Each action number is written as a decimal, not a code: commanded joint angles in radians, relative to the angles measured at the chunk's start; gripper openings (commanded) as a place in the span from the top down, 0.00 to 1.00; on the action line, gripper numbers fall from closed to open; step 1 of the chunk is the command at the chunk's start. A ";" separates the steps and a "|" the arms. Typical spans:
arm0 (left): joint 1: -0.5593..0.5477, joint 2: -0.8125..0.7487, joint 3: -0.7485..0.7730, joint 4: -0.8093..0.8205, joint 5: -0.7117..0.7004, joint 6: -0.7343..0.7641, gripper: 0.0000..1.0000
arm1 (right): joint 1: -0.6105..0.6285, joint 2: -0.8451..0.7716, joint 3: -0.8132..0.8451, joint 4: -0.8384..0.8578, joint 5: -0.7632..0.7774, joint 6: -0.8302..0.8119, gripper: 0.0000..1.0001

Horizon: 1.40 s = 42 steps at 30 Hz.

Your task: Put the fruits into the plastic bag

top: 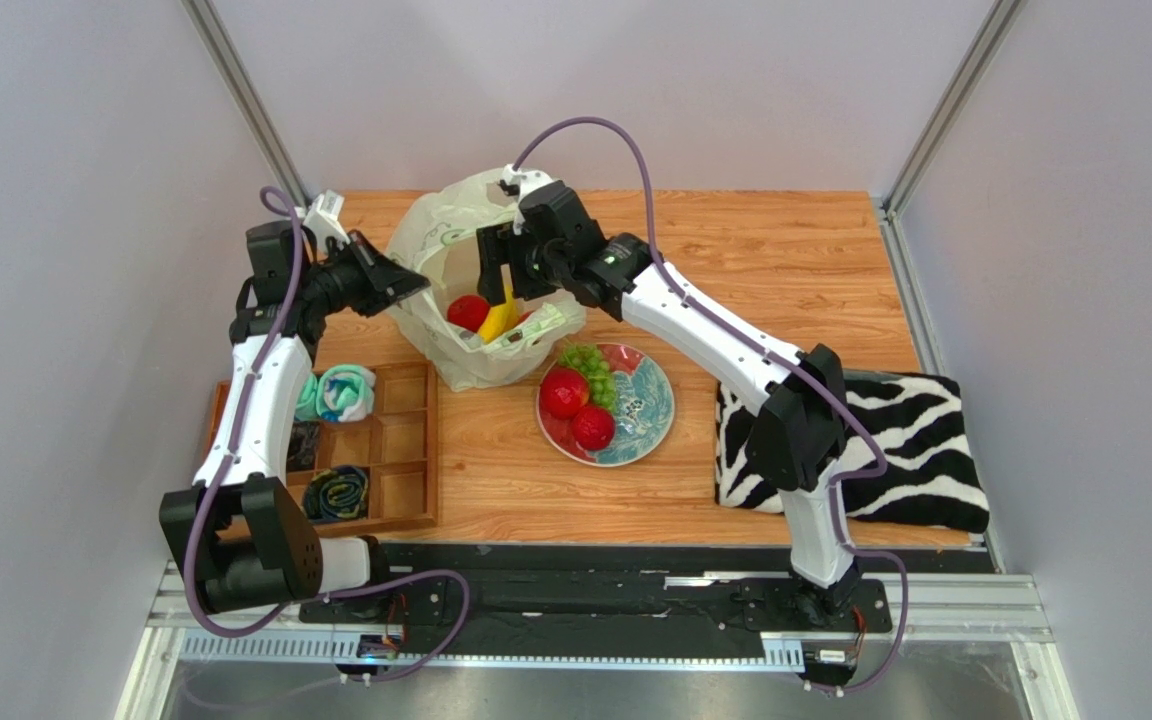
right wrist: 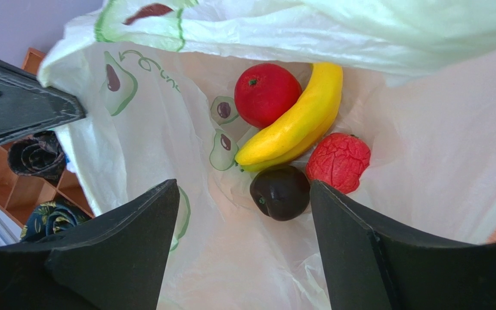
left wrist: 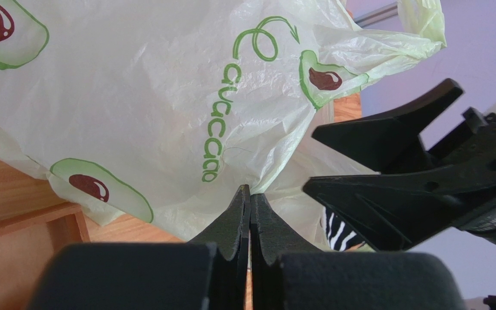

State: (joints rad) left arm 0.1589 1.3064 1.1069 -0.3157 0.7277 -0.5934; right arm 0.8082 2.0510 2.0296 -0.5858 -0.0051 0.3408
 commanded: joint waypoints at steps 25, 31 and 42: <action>-0.004 0.005 0.018 0.040 0.019 -0.003 1.00 | -0.294 -0.551 -0.795 0.070 -0.077 0.188 0.34; -0.004 -0.002 0.008 0.036 0.021 0.000 1.00 | -0.293 -0.419 -0.806 0.047 -0.191 0.158 0.38; -0.004 -0.002 0.018 0.024 0.013 0.004 1.00 | -0.291 -0.313 -0.815 0.153 -0.300 0.147 0.44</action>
State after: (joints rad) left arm 0.1585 1.3212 1.1069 -0.3035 0.7319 -0.5972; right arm 0.5140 1.7336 1.2053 -0.5098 -0.2459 0.5056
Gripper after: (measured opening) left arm 0.007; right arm 0.572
